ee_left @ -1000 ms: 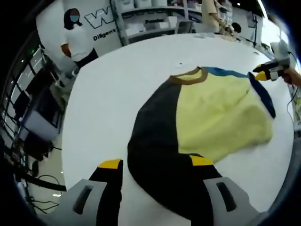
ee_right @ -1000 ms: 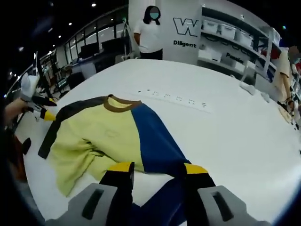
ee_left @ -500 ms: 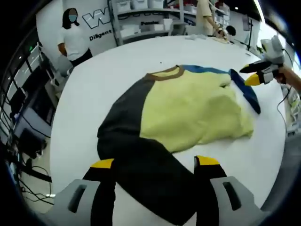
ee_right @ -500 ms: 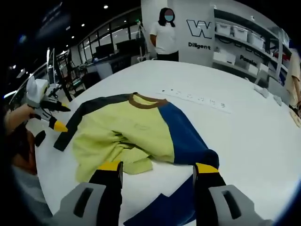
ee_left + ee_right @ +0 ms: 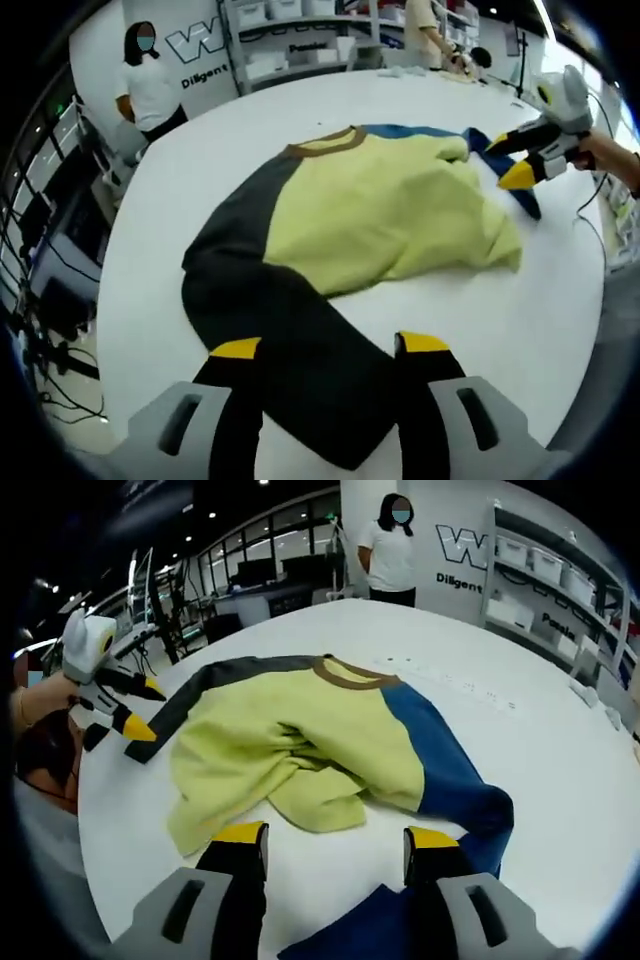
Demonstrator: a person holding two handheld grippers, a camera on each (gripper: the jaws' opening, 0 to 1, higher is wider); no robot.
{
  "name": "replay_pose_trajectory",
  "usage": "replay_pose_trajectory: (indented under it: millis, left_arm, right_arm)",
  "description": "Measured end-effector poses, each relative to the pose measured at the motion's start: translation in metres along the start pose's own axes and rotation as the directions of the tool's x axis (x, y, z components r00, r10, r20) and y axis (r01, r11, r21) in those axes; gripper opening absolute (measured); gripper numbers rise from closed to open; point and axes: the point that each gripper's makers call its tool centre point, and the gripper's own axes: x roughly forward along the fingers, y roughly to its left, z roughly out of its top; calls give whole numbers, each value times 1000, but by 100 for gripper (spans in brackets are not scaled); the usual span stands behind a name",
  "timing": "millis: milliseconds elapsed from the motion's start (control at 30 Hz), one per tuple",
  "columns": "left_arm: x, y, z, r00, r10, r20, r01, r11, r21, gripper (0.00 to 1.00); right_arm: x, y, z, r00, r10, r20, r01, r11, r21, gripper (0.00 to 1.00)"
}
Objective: Fold the garment on the visible template until the final outline fits inside the template.
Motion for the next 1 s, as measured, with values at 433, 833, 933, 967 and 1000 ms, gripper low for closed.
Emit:
replay_pose_trajectory:
  millis: [433, 833, 933, 967, 1000]
  left_arm:
    - [7, -11, -18, 1000, -19, -21, 18, 999, -42, 27]
    - [4, 6, -27, 999, 13, -32, -14, 1000, -11, 1]
    - [3, 16, -30, 999, 25, -45, -25, 1000, -5, 1]
    - [3, 19, -31, 998, 31, -48, -31, 1000, -1, 1]
    - [2, 24, -32, 998, 41, -54, -41, 999, -1, 1]
  right_arm:
    - [17, 8, 2, 1000, 6, 27, -4, 997, -74, 39]
    - [30, 4, -2, 1000, 9, -11, -10, 993, -114, 27]
    - [30, 2, -2, 1000, 6, -14, -8, 992, -127, 23]
    - [30, 2, -2, 1000, 9, -16, -11, 991, -130, 22]
    - [30, 2, -3, 1000, 9, -16, -11, 992, -129, 22]
